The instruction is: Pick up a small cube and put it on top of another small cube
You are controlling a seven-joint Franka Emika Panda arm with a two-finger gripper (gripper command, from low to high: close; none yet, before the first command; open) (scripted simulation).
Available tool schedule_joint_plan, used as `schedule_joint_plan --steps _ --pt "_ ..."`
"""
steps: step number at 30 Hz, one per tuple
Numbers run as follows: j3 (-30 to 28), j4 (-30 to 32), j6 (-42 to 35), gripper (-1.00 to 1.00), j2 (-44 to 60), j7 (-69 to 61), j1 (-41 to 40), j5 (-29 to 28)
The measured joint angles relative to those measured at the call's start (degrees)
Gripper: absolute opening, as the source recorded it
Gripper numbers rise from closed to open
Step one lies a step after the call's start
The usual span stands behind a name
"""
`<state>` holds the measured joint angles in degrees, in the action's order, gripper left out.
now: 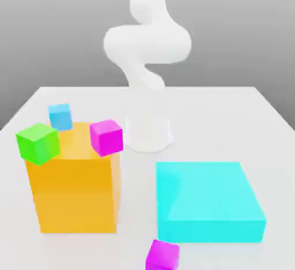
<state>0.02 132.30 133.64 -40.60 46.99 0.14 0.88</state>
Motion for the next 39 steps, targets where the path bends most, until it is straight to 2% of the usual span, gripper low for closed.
schedule_joint_plan --steps 14,26,31,32,39 --pt "1.8 2.9 10.5 0.0 29.5 8.1 0.1 2.7" --pt "1.1 5.5 19.4 0.0 54.3 19.2 2.1 -0.9" --pt "0.6 4.1 26.9 0.0 64.7 20.4 2.6 -1.6" --pt "0.5 3.9 28.0 -1.0 66.0 20.5 2.6 -1.7" --pt "0.6 3.9 28.0 -1.0 66.0 20.6 2.6 -1.7"
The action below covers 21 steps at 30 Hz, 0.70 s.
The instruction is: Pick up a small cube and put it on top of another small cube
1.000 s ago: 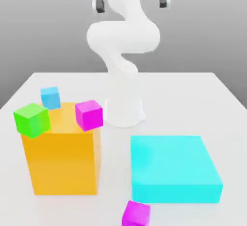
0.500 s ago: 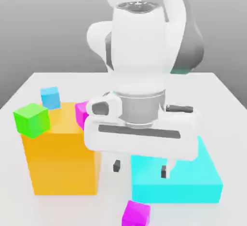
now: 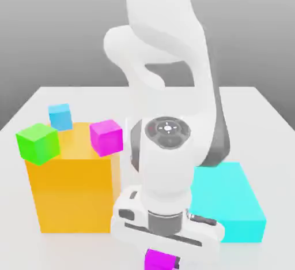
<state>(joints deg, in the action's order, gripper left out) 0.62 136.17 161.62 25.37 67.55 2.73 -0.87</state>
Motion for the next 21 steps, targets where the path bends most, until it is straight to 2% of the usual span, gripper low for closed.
schedule_joint_plan --steps 12,21 --pt "-1.1 4.1 -19.4 -1.0 -23.5 -2.8 -3.7 3.5" --pt "-3.7 7.3 -34.9 -1.0 -42.2 -2.1 -7.2 2.1"
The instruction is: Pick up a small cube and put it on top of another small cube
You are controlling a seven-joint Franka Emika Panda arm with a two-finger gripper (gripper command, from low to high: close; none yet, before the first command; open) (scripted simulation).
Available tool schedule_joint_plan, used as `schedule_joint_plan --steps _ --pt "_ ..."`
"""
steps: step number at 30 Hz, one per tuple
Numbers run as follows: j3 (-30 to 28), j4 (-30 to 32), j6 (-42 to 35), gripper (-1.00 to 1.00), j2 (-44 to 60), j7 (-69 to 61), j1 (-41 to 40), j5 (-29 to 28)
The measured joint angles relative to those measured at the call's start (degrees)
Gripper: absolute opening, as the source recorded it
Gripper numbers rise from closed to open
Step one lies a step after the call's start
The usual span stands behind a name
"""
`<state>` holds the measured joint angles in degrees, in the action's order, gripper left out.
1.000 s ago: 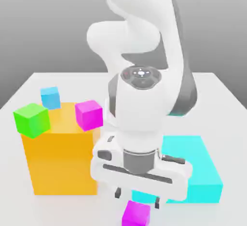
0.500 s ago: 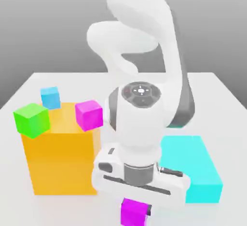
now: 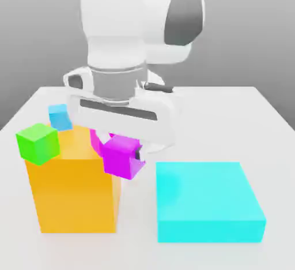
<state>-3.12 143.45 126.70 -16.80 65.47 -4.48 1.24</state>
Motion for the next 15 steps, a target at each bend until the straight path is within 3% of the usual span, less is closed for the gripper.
schedule_joint_plan --steps 7,11,12,15 --pt "-0.5 2.7 -11.2 -1.0 -13.9 2.1 -4.0 -2.7" --pt "-0.6 8.0 -4.4 -1.0 -12.4 2.2 -4.6 -3.0" --pt "-0.6 9.0 -2.8 1.0 -11.9 2.1 -4.7 -3.0" --pt "-0.6 9.0 -2.8 1.0 -11.9 2.1 -4.7 -3.0"
